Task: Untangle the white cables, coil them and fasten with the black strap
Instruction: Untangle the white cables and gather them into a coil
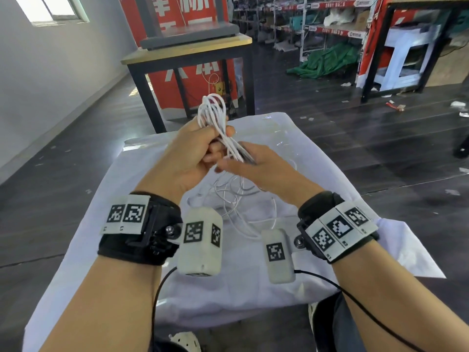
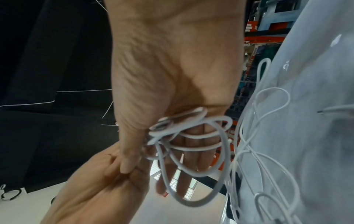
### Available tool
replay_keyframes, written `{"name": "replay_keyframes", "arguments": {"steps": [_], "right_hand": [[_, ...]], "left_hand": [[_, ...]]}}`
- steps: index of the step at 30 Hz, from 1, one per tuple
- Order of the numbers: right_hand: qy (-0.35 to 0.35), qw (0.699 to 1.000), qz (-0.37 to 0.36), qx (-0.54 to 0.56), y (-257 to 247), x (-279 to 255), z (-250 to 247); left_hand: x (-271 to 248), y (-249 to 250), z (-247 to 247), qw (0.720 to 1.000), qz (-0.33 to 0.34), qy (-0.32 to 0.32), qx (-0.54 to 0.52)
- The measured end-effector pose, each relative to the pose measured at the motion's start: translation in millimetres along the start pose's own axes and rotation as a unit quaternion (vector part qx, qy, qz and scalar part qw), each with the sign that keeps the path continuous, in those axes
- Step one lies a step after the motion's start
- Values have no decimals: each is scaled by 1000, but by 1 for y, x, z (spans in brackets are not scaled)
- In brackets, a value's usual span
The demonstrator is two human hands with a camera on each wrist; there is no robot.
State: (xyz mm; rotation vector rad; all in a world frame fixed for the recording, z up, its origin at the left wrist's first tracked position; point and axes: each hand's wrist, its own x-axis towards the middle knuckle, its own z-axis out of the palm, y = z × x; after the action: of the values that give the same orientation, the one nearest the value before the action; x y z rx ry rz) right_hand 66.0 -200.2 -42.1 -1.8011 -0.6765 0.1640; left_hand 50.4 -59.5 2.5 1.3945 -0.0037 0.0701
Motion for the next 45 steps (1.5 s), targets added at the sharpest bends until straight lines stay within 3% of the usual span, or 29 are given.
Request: {"name": "replay_keyframes", "arguments": {"steps": [2,6,9,12,15,17,21,23,26,28,31,33,36,39,42,45], "right_hand": [[-32,999,-3,41,3,-1,3],[-26,996,0,90,5,-1,2],[49,990,27,130,7,2,2],[162,957,46,235,6,4,-4],[205,921,39,327,3,5,-9],[226,908,31,350,3,5,-11],[298,902,8,311,4,3,-22],[311,916,31,251,9,3,-28],[231,959,104,125,16,3,-28],[126,979,146,65,18,1,-25],[-4,984,169,56,17,-3,-18],[-18,985,159,64,14,-4,-16],[119,973,152,127,12,0,-19],[275,927,150,207,18,4,-27],[344,880,156,288,20,5,-30],[412,831,148,342,19,5,-32]], "left_hand": [[1,-2,3,1000,0,-2,-6],[0,-5,3,999,-4,5,-47],[-1,-3,-5,999,2,-19,-30],[4,-9,-24,993,-17,-2,118],[8,-30,-32,951,-60,-34,302],[9,-42,-34,924,-75,-79,367],[14,-46,-41,870,-60,-133,472],[18,-46,-43,855,-12,-98,509],[19,-42,-41,822,172,48,541],[18,-37,-39,799,274,84,528],[17,-34,-37,786,341,93,507],[16,-29,-35,770,369,105,510],[14,-23,-35,755,378,112,523],[13,-22,-38,744,371,78,549],[10,-22,-38,736,363,51,569],[9,-20,-49,748,330,62,572]]}}
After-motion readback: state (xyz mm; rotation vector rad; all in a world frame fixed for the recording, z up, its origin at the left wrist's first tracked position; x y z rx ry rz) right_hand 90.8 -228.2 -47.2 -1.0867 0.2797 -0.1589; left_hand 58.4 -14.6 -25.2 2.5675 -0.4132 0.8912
